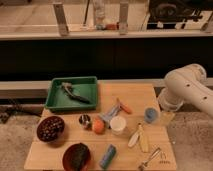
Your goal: Place banana in paper cup
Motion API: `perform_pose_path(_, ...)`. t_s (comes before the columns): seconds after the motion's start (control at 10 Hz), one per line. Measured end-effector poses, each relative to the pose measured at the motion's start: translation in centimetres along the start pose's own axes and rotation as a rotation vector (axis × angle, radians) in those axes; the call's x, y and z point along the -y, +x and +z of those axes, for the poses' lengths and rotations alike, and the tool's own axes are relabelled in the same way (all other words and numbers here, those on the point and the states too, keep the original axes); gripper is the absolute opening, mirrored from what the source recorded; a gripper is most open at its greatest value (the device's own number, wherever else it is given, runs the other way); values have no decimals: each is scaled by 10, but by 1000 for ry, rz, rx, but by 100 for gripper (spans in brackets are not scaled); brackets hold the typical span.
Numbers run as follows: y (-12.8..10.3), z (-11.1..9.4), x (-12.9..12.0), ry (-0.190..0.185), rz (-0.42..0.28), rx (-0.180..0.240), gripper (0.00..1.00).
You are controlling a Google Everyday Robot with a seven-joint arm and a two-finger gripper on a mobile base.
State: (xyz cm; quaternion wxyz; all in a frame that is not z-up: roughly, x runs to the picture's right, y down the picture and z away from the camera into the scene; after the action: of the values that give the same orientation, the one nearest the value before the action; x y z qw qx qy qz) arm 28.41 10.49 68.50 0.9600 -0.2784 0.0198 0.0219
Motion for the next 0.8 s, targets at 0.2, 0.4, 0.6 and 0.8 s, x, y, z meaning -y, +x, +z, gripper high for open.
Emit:
perform_pose_path(0.2,0,0,0,0,0,0,80)
perform_pose_path(0.4,0,0,0,0,0,0,80)
perform_pose_path(0.6,0,0,0,8,-21,-2,80)
perform_pose_path(0.8,1,1,-1,16,-44,-5,80)
